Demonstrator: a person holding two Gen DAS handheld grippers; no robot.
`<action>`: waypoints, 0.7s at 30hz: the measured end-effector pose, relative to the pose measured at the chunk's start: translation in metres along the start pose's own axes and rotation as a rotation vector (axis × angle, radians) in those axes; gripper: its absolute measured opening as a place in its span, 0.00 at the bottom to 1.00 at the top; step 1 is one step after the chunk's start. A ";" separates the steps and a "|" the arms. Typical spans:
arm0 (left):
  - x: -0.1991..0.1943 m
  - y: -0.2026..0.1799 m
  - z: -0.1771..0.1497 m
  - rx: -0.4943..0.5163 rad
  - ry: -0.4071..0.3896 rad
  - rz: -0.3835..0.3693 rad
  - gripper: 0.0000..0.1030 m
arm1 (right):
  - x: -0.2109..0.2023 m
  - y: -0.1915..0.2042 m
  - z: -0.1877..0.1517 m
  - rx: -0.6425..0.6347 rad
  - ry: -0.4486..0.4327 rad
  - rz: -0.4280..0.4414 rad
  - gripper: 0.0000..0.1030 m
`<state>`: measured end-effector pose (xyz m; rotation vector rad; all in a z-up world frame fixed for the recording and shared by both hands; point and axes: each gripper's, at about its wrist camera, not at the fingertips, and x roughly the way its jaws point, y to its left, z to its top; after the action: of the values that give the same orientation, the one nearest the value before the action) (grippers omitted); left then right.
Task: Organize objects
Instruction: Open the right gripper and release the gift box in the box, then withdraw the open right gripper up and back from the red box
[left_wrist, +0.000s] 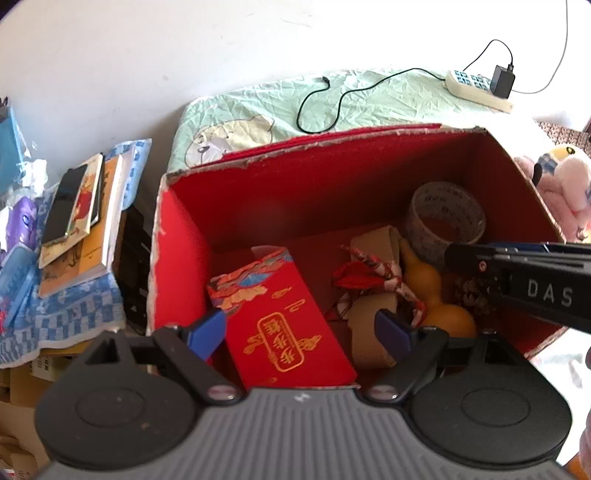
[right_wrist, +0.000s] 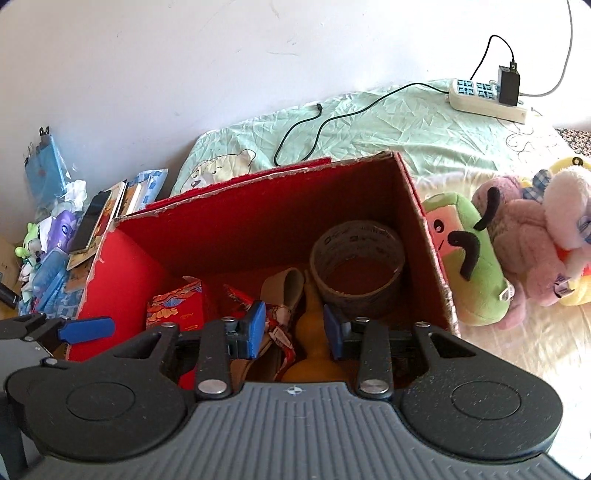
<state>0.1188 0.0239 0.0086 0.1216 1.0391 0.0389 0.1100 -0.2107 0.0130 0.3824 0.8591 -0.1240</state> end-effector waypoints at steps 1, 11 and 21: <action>-0.001 0.000 0.002 -0.007 -0.003 -0.005 0.85 | -0.001 -0.001 0.001 0.000 -0.004 -0.006 0.36; -0.002 0.006 0.008 -0.091 -0.021 0.002 0.85 | -0.001 -0.001 0.009 -0.034 -0.031 -0.012 0.36; -0.014 0.003 0.002 -0.206 -0.028 0.163 0.85 | 0.001 0.000 0.020 -0.096 -0.001 0.061 0.37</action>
<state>0.1135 0.0259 0.0216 0.0191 0.9892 0.2903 0.1253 -0.2183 0.0242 0.3181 0.8485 -0.0260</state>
